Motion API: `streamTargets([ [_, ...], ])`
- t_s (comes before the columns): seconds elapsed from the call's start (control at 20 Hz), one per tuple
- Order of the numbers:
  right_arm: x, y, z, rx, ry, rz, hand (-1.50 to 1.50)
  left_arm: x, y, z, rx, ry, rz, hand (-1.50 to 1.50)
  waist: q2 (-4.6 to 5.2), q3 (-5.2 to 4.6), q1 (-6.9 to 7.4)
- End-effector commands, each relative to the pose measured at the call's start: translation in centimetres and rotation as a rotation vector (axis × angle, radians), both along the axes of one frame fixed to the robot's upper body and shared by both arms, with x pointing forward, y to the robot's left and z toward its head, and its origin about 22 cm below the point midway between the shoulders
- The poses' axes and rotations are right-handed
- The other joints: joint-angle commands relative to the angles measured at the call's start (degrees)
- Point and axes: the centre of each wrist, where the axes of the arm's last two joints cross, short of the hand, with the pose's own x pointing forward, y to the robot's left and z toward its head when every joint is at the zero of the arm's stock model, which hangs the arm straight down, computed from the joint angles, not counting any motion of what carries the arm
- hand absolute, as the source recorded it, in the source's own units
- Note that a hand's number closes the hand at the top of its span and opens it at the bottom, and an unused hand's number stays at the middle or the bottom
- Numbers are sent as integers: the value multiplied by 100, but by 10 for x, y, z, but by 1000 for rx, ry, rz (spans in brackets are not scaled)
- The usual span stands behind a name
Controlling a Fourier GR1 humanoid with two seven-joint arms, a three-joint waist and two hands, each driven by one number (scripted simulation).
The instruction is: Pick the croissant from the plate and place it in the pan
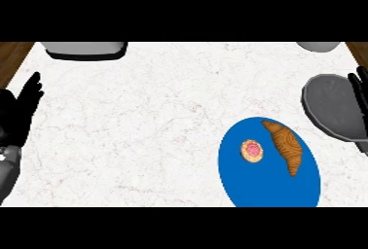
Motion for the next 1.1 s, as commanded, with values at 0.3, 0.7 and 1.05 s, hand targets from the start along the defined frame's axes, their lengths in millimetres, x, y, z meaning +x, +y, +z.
streamTargets([
  [0.3,25,-3,68,-553,-41,382,150,-4,-127,-12,-337,-221,-388,0,-40,-14,127],
  [0.7,37,-107,56,-457,-19,557,-150,-41,-146,-51,-392,-248,-420,0,-12,60,121],
  [1.05,62,-94,82,-705,-6,628,-150,-54,-154,-60,-387,-249,-430,0,-29,47,129],
])
